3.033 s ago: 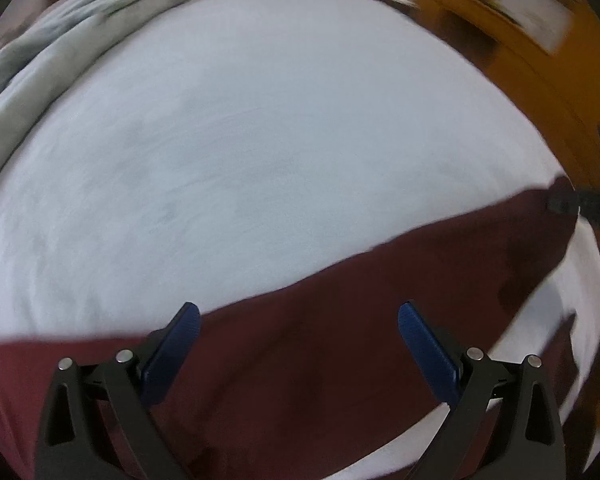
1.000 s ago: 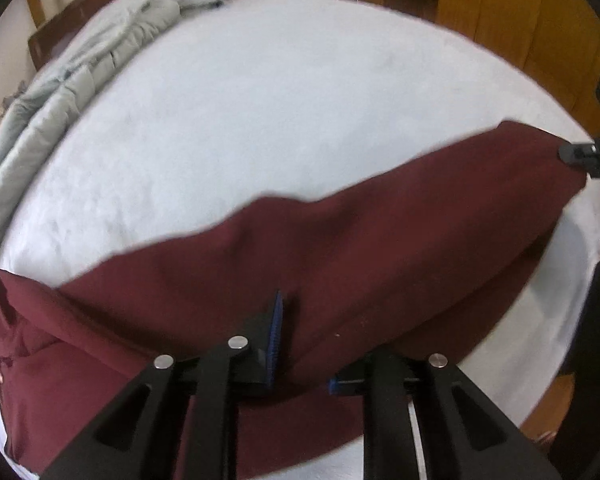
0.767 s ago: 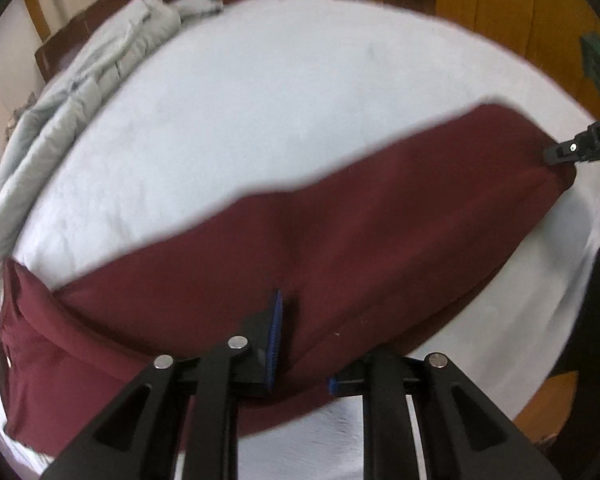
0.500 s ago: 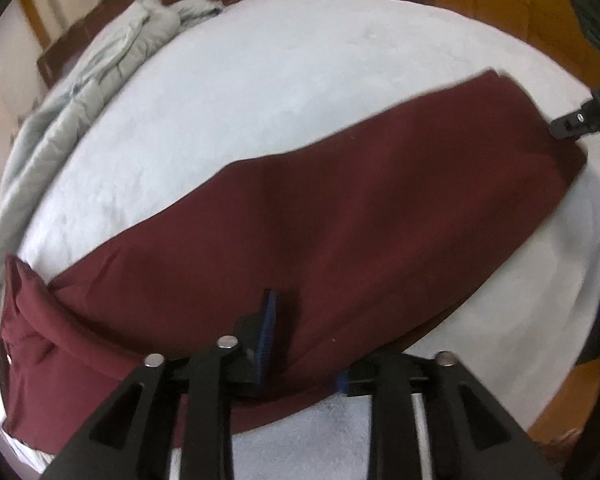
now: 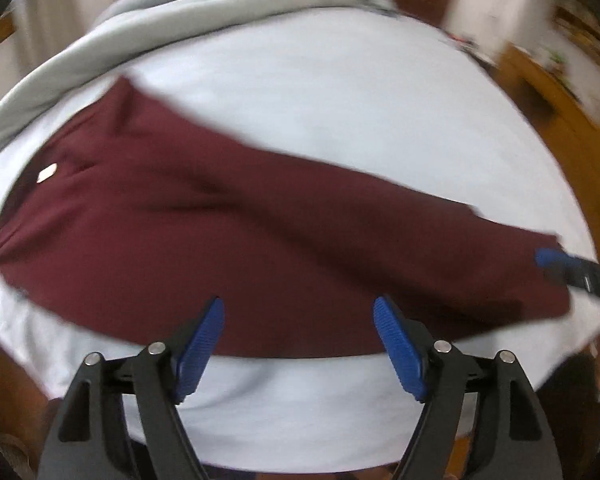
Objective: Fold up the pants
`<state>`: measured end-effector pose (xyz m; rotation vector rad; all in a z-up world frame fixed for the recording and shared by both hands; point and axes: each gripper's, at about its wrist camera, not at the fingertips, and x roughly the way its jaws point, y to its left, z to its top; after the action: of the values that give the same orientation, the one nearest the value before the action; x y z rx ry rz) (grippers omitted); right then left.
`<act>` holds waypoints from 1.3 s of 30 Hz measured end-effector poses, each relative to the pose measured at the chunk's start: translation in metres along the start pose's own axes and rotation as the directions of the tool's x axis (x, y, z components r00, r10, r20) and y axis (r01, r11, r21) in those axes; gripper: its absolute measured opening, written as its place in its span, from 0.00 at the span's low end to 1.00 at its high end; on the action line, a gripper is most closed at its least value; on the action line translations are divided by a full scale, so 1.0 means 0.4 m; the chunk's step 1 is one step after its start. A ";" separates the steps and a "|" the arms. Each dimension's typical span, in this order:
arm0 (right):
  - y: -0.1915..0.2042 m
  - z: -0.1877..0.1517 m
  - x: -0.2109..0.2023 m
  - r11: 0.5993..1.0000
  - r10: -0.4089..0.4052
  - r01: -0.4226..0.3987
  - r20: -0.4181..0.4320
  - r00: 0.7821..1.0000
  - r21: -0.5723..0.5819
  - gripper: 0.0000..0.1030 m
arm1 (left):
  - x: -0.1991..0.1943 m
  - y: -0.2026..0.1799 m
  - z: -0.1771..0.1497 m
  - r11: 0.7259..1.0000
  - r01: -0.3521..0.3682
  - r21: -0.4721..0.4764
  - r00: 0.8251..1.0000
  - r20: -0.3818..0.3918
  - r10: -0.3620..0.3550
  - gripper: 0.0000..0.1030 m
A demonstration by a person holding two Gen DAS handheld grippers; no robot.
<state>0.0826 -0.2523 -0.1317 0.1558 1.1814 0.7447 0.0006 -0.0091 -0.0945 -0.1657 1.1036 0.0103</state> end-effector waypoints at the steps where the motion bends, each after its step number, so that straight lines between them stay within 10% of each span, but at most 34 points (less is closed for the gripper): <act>1: 0.040 0.018 0.061 0.999 0.025 -0.027 -0.043 0.999 -0.045 0.67 | -0.001 0.034 0.003 1.000 -0.007 -0.025 1.000 -0.003 0.007 0.75; 7: 0.127 0.059 0.263 0.981 -0.093 0.058 -0.186 0.978 -0.185 0.61 | 0.009 0.186 -0.019 0.992 -0.054 -0.111 0.998 -0.031 0.051 0.75; 9: 0.117 0.057 0.312 0.981 -0.112 0.067 -0.243 0.963 -0.185 0.16 | 0.022 0.202 -0.026 0.990 -0.047 -0.134 0.998 -0.051 0.040 0.75; 10: 0.114 0.053 0.325 0.977 -0.140 0.090 -0.256 0.957 -0.195 0.10 | 0.024 0.217 -0.015 0.989 -0.044 -0.139 0.998 -0.056 0.036 0.75; 25: 0.112 -0.077 0.313 0.988 -0.082 0.047 -0.246 0.966 -0.146 0.09 | 0.114 0.215 0.275 0.986 -0.031 -0.163 0.987 -0.159 0.005 0.76; 39: 0.056 -0.074 0.285 0.999 0.021 -0.031 -0.250 0.968 -0.038 0.09 | 0.381 0.213 0.458 0.964 -0.243 -0.113 0.831 -0.536 0.147 0.74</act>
<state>0.0667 -0.1748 -0.2216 0.0432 1.4038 0.8284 0.2245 0.0892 -0.1604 -0.2209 1.6693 0.2629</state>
